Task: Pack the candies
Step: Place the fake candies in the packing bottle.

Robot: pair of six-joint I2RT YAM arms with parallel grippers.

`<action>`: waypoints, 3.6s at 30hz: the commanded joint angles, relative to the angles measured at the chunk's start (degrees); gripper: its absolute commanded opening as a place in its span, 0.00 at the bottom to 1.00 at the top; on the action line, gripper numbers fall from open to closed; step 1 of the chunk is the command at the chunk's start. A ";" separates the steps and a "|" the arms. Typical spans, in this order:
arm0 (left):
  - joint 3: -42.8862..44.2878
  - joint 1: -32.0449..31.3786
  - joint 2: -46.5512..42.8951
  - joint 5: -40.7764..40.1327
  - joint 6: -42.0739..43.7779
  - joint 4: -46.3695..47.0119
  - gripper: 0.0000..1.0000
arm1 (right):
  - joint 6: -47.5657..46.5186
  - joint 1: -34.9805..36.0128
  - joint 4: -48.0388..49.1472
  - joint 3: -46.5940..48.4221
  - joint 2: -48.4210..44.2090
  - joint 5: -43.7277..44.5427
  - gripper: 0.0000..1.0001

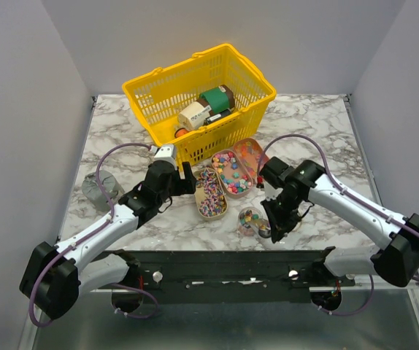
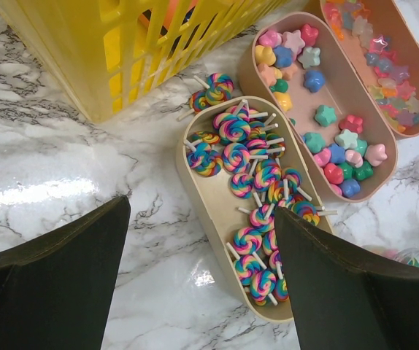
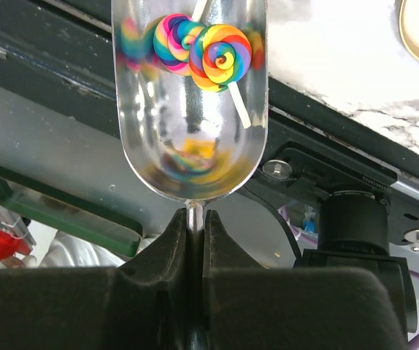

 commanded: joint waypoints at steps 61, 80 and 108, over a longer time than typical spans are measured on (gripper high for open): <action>8.96 0.22 0.55 12.19 -4.57 0.82 0.98 | 3.16 10.50 13.79 8.74 -2.13 14.60 0.01; 6.24 0.31 3.01 13.51 -1.85 3.28 0.98 | 14.00 8.83 1.18 -1.45 -9.35 -7.39 0.01; 5.18 0.31 2.31 9.73 0.35 2.23 0.98 | 11.63 -13.85 7.78 -9.72 -9.52 -27.17 0.01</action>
